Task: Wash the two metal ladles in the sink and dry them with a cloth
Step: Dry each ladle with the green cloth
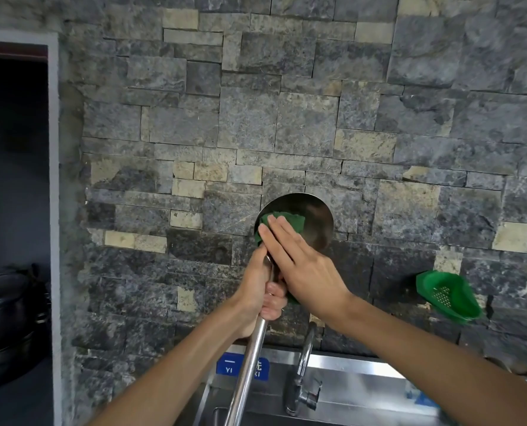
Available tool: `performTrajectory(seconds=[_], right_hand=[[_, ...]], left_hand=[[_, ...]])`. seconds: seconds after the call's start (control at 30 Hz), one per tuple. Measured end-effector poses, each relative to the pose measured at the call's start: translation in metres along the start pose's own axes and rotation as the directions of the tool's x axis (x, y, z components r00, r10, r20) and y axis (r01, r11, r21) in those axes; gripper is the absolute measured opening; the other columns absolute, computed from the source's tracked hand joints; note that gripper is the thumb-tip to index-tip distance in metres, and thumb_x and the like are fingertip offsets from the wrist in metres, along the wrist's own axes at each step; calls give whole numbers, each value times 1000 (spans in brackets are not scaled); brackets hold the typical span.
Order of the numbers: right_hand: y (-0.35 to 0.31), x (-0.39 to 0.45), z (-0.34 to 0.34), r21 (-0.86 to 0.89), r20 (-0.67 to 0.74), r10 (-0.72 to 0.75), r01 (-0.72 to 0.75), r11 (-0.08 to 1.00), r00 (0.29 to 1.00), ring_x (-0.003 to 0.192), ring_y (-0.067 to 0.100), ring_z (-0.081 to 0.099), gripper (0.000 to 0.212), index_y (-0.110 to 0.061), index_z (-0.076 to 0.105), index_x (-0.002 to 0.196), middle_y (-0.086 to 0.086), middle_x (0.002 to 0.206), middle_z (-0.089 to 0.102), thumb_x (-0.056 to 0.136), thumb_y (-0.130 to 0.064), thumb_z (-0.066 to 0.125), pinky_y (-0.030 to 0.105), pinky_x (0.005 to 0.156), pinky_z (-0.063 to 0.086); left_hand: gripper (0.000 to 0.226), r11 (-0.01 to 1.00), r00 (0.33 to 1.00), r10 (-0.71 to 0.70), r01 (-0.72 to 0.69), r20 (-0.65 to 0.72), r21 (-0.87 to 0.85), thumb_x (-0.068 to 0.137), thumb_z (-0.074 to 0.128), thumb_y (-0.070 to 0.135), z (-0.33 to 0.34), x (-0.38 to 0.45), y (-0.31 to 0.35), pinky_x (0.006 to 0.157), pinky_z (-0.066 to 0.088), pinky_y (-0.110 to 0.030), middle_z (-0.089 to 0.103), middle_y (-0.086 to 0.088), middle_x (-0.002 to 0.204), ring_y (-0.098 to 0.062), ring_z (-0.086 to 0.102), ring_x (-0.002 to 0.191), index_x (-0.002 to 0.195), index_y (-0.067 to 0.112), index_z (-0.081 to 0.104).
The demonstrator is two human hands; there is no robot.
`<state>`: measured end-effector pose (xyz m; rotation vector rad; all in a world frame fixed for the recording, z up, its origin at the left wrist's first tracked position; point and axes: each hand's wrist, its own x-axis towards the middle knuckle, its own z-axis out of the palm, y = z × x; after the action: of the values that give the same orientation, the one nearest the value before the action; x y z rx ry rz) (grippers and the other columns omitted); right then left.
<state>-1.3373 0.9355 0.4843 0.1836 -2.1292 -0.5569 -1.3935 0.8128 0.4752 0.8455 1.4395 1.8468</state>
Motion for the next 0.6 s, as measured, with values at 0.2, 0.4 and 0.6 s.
performTrajectory(seconds=[0.2,0.4,0.6], right_hand=[[22,11,2,-195,-70,-165,149,969,984,150,30,34,52,-9,44,153,12,162,37,102,-4,36,46,110,49],[33,1,0,-308,-56,-162,138,941,985,152,29,31,54,-8,47,151,8,165,33,98,-1,50,49,118,39],[37,-4,-25,-269,-103,-121,89,959,987,150,32,34,58,-8,48,151,11,160,42,95,6,41,49,113,42]], left_hand=[[65,999,999,38,-38,29,-6,93,21,76,-11,-6,8,34,13,-15,19,6,54,-6,13,37,69,18,37],[59,1000,1000,-22,23,9,-15,98,24,67,-19,-10,8,34,14,-13,22,6,54,-5,17,35,68,19,42],[47,996,994,-85,85,-63,-5,106,30,51,-22,-1,2,33,12,-19,25,8,53,-6,18,35,74,18,41]])
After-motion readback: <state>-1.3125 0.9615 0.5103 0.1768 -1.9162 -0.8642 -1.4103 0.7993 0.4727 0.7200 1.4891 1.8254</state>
